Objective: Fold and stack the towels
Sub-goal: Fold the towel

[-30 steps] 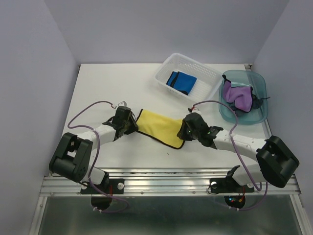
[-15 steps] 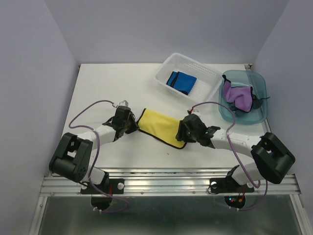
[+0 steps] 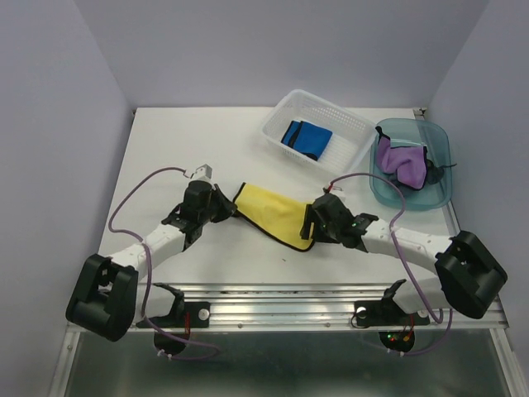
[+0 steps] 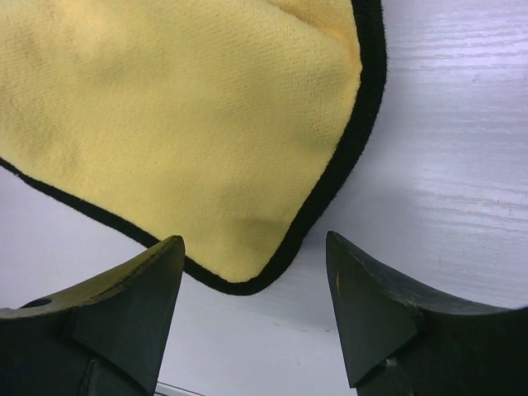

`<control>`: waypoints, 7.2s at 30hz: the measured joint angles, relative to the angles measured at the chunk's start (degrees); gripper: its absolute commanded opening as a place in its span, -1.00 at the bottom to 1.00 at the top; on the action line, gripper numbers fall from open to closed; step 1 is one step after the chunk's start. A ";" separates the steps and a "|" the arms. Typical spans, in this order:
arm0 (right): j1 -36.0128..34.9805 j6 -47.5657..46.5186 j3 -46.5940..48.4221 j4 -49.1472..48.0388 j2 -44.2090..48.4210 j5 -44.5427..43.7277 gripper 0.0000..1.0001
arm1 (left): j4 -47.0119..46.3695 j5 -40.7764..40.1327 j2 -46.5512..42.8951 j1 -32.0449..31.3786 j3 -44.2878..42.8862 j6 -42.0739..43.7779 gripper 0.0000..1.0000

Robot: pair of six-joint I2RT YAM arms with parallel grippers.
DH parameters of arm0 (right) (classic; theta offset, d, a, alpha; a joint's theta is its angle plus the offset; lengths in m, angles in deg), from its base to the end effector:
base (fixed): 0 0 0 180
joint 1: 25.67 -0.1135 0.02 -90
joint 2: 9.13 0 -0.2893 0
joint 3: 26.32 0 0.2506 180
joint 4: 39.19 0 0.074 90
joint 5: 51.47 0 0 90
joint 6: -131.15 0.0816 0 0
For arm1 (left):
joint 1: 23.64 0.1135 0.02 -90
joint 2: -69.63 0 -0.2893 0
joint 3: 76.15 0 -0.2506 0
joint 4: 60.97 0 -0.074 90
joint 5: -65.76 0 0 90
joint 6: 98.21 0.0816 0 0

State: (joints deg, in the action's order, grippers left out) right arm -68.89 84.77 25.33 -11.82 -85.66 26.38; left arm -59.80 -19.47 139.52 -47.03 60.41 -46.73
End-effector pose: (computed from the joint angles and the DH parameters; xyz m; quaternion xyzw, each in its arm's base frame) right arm 0.2115 0.1752 0.1678 0.0375 0.9408 0.1484 0.3025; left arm 0.2566 -0.1184 0.2015 -0.0912 0.8501 -0.2967 0.4254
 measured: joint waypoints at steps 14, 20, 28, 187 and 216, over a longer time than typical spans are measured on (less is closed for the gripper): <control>0.02 4.17 0.02 0.52 -3.93 0.11 -0.07 | -2.56 4.15 -4.42 -0.17 0.00 -0.09 -1.00; 0.00 4.70 0.02 0.24 -4.17 0.96 -0.99 | -2.62 4.61 -4.42 -0.24 0.00 -0.13 -1.00; 0.00 1.55 0.87 4.07 5.55 1.73 -0.99 | -2.47 5.18 -10.58 -0.28 0.00 -0.68 -1.00; 21.20 -14.86 1.29 -0.44 -7.56 19.41 -0.99 | 4.61 -4.46 10.54 -8.00 -1.38 -3.08 -1.00; 4.52 -16.22 21.79 13.75 -5.92 21.79 -0.99 | -4.85 -0.04 12.63 -11.69 1.07 -4.98 -1.00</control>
State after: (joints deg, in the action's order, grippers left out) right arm -64.37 68.55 47.12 1.93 -91.58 48.18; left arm -64.66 -19.51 152.15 -58.73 61.48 -51.71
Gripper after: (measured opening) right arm 0.030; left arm 0.120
